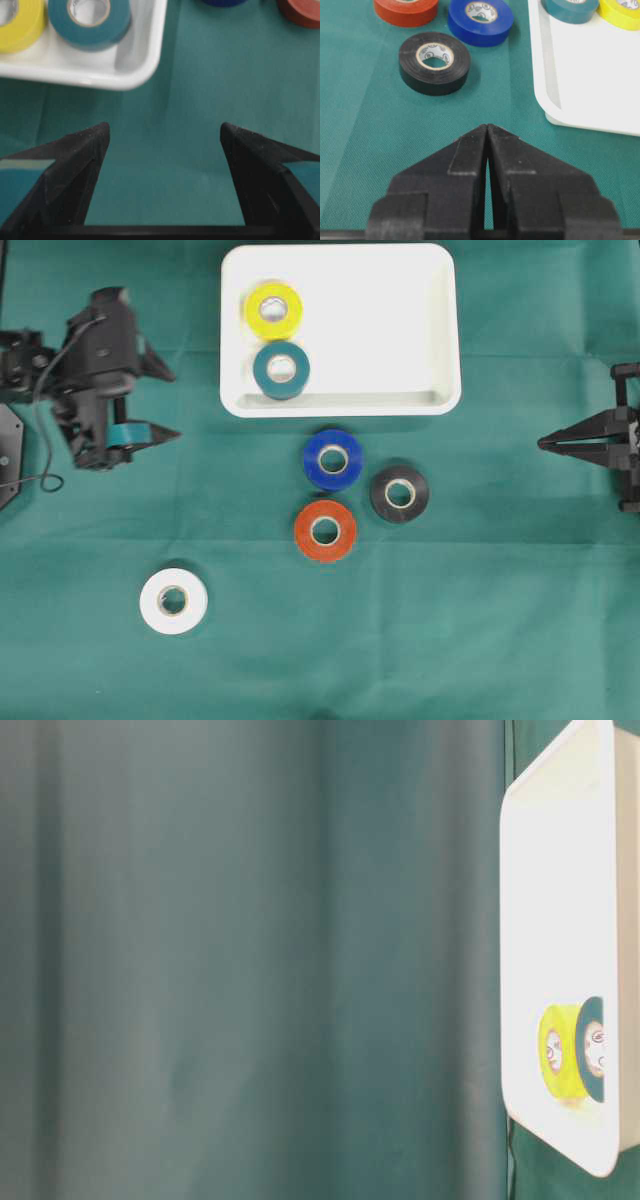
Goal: Put the tape into the white case with the left arm.
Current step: 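Withdraw the left gripper to the left side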
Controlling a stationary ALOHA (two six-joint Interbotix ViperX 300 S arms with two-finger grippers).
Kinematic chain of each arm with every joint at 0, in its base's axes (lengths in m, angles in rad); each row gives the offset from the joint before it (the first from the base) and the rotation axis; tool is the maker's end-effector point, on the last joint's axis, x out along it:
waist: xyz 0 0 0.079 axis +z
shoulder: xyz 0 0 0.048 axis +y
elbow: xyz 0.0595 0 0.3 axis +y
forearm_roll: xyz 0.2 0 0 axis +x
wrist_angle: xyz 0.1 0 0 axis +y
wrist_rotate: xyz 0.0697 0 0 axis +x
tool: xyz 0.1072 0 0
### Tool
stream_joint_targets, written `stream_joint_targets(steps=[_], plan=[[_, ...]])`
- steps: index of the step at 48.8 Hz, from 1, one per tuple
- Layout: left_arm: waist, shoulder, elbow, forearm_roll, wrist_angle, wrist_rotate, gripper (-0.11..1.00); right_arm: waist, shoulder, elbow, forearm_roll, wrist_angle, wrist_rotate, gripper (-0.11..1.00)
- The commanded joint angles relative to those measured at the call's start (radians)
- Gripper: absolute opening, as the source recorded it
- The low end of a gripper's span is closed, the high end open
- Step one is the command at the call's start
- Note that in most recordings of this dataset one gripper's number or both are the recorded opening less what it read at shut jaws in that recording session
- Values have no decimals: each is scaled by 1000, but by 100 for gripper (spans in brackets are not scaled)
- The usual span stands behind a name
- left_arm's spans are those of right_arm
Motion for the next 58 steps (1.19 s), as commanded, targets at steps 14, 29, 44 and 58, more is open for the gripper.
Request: stream_joint_targets(steps=[14, 29, 44, 58], plan=[[-49, -227, 156, -3, -15, -34, 88, -2, 2, -6, -2, -9, 2, -9], [-77, -370, 232, -3, -17, -38, 88, -2, 2, -6, 0, -9, 2, -9], [-97, -350, 229, -5, -18, -37, 87, -2, 2, -6, -2, -11, 2, -9], [-178, -345, 229, -3, -46, -34, 87, -2, 3, -6, 0, -11, 2, -9]])
